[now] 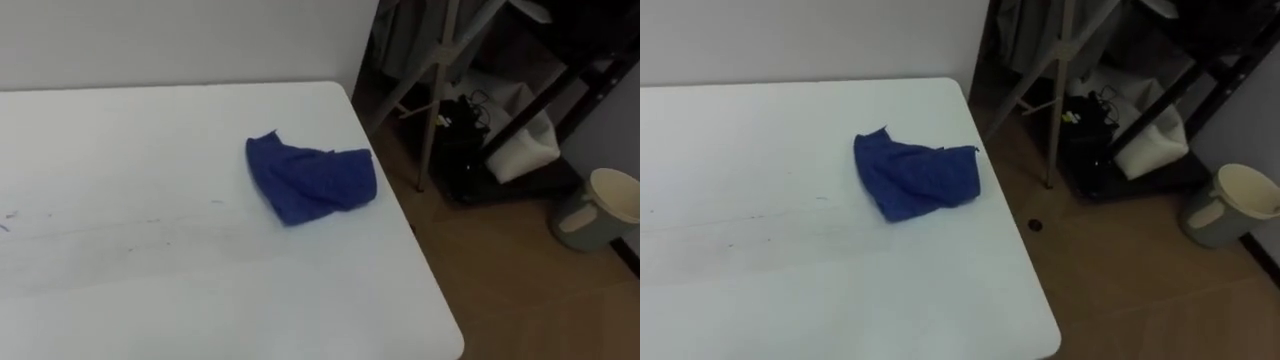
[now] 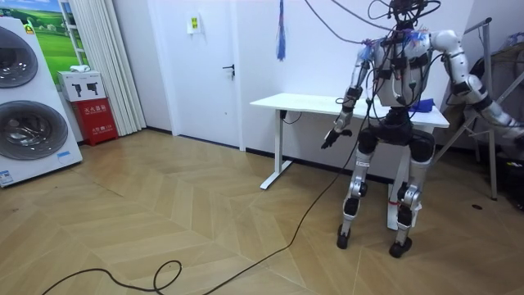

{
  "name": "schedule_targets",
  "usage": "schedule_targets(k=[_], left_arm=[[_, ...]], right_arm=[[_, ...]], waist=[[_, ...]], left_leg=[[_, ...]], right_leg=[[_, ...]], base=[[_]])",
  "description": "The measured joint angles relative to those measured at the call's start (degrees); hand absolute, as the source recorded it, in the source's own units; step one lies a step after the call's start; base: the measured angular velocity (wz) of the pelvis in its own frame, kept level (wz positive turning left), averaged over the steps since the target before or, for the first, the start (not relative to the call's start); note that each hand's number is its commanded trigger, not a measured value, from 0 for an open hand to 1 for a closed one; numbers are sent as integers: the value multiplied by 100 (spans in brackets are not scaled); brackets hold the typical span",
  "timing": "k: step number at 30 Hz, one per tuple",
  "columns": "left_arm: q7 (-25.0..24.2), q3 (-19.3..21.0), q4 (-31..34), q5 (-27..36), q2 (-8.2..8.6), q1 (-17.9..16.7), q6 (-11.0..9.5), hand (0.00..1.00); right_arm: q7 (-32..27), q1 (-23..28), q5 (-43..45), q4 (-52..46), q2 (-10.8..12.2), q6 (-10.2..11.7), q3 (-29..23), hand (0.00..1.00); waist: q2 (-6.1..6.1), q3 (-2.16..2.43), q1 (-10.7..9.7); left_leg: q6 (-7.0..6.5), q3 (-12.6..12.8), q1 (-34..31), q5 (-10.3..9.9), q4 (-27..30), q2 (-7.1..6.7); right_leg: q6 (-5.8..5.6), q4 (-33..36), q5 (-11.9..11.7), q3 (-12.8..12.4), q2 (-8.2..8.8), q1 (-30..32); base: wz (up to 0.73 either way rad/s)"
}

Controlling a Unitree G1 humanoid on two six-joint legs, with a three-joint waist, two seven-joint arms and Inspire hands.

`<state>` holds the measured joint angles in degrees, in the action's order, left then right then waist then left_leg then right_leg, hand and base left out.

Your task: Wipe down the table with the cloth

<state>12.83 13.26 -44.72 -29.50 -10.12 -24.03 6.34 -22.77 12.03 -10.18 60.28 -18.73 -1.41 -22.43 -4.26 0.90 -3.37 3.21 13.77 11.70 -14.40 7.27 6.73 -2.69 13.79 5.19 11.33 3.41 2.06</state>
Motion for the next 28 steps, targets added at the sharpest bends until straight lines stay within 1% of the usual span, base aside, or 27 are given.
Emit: schedule_targets(k=[1, 2, 3, 4, 5, 6, 7, 8, 9, 10, 13, 14, 15, 17, 18, 19, 20, 21, 22, 24, 26, 28], left_arm=[[3, -5, -35, 0, 0, 10, -1, 0], [3, -5, -130, -16, 16, 47, 9, 0], [3, -12, -248, -68, 40, 97, 21, 0], [2, -19, -304, -117, 53, 99, 28, 0], [1, -24, -437, -176, 83, 127, 42, 0], [3, -21, -570, -227, 103, 195, 84, 0], [4, -71, -671, -229, 109, 221, 116, 0], [4, -141, -719, -224, 115, 235, 145, 0], [9, -243, -816, -226, 137, 276, 168, 0], [20, -321, -925, -223, 174, 339, 184, 0], [41, -535, -1073, -220, 217, 412, 200, 0], [55, -637, -1087, -214, 263, 453, 218, 0], [67, -760, -1087, -218, 300, 463, 224, 0], [77, -1011, -1088, -217, 314, 522, 243, 0], [105, -1134, -1087, -216, 313, 597, 244, 0], [136, -1163, -1087, -217, 319, 631, 241, 0], [188, -1177, -1087, -217, 334, 703, 242, 0], [227, -1177, -1087, -217, 345, 743, 241, 0], [253, -1180, -1087, -218, 350, 743, 241, 0], [314, -1177, -1087, -263, 354, 714, 245, 0], [326, -1177, -1080, -284, 374, 693, 258, 0], [326, -1167, -1080, -380, 427, 656, 316, 0]], right_arm=[[88, 43, -39, 169, 56, -25, 90, 0], [269, 110, -60, 479, 192, -122, 216, 0], [448, 169, -43, 818, 317, -199, 374, 0], [535, 200, -39, 920, 390, -274, 439, 0], [686, 282, -11, 1018, 521, -411, 583, 0], [845, 288, 118, 1150, 630, -522, 749, 0], [972, 283, 258, 1211, 713, -610, 914, 0], [1036, 272, 338, 1225, 742, -634, 1060, 0], [1127, 239, 510, 1232, 762, -647, 1333, 0], [1169, 146, 860, 1230, 765, -656, 1564, 0], [1186, -102, 1506, 1204, 767, -694, 1901, 0], [1191, -220, 1857, 1065, 769, -744, 2043, 0], [1189, -345, 2147, 921, 771, -744, 2144, 0], [1165, -521, 2524, 688, 772, -734, 2437, 0], [1166, -613, 2686, 575, 776, -727, 2599, 0], [1168, -677, 2725, 539, 790, -727, 2642, 0], [1170, -737, 2728, 387, 818, -716, 2729, 0], [1176, -782, 2659, 300, 841, -629, 2830, 0], [1177, -788, 2606, 258, 858, -587, 2886, 0], [1206, -798, 2388, 183, 994, -400, 3018, 0], [1282, -733, 2296, 187, 1088, -341, 3023, 0], [1305, -607, 2215, 192, 1128, -336, 3023, 0]], waist=[[6, 2, 6], [46, 5, 2], [52, -20, 4], [72, -27, 16], [118, -26, 20], [140, -36, 19], [167, -34, 23], [182, -41, 49], [217, -41, 93], [245, -44, 142], [298, -48, 210], [324, -67, 252], [357, -87, 270], [397, -106, 328], [410, -107, 383], [412, -106, 406], [415, -106, 498], [416, -105, 560], [417, -105, 570], [415, -100, 583], [401, -95, 581], [397, -94, 597]], left_leg=[[0, -1, 1, 0, 2, 0], [-1, -30, 4, -2, 4, 1], [0, -50, 4, -24, -1, 3], [1, -61, 8, -40, 9, 6], [-6, -100, 13, -68, 28, 5], [-11, -118, 19, -71, 47, 3], [-12, -135, 28, -71, 58, 3], [-13, -136, 48, -72, 60, 2], [-14, -139, 69, -73, 61, 0], [-16, -133, 81, -74, 61, -2], [-15, -164, 102, -72, 60, 2], [-16, -174, 101, -72, 58, 2], [-16, -178, 100, -72, 58, 1], [-16, -223, 90, -72, 50, 1], [-16, -261, 67, -72, 48, 0], [-16, -283, 58, -72, 48, 0], [-17, -305, 48, -71, 47, 1], [-18, -323, 40, -70, 50, 1], [-19, -333, 40, -69, 57, 1], [-24, -397, 26, -63, 67, 2], [-24, -477, 22, -63, 72, -4], [-25, -517, 21, -62, 75, -22]], right_leg=[[2, 5, 3, 0, 0, 0], [3, 6, 4, 9, 0, -7], [3, 6, 4, 23, 2, -24], [4, 6, 4, 24, 1, -41], [6, 5, 5, 25, 0, -63], [6, -1, 5, 22, 5, -88], [6, -12, 5, 23, 5, -116], [6, -16, 4, 22, 5, -133], [7, -20, 4, 17, 5, -156], [6, -22, 3, 13, 5, -164], [6, -26, 4, 48, 5, -199], [5, -26, 5, 48, 6, -200], [4, -32, 5, 56, 8, -204], [1, -88, 7, 80, 4, -231], [0, -117, 7, 109, 4, -239], [-4, -121, 9, 119, 4, -238], [-13, -128, 15, 136, 4, -238], [-19, -135, 20, 151, 4, -239], [-24, -140, 23, 161, 5, -239], [-35, -227, 29, 225, 7, -304], [-76, -229, 59, 313, 37, -353], [-112, -227, 92, 330, 60, -369]], base=[[3], [4], [5], [3], [0], [6], [6], [4], [0], [0], [5], [4], [3], [7], [11], [12], [8], [7], [8], [13], [22], [12]])
